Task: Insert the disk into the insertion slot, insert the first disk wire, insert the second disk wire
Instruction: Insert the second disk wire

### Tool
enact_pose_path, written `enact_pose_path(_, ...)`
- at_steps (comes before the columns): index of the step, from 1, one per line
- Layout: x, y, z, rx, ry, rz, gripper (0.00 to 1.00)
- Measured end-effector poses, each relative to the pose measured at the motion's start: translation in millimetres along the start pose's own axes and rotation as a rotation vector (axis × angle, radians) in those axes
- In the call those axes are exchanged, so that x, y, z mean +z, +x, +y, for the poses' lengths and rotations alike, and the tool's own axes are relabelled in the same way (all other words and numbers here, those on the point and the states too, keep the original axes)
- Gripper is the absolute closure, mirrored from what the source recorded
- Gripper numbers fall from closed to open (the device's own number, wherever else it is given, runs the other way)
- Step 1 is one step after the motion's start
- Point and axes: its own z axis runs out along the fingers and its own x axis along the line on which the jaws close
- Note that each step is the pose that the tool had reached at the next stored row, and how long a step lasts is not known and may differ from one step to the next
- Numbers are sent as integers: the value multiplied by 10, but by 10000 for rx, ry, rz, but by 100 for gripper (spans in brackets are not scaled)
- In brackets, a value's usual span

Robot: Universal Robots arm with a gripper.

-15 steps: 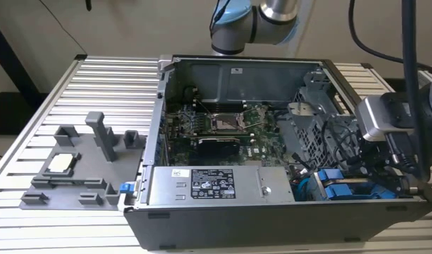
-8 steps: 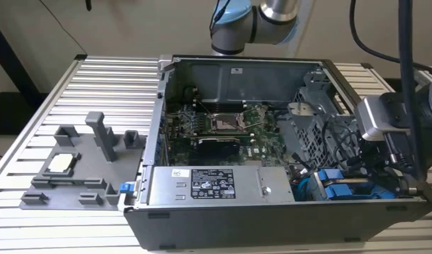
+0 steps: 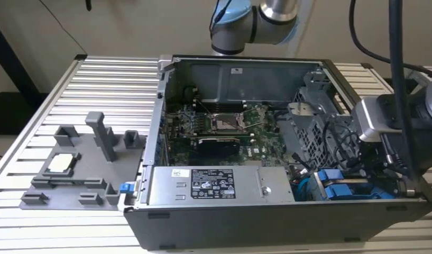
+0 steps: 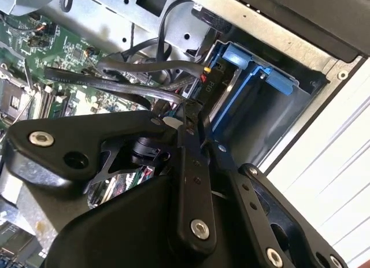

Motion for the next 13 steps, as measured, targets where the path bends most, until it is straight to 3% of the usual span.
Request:
enact_pose_path(12,33,10,4,54,15,5,83)
enact_pose_path(13,32,10,3,54,16,8,76)
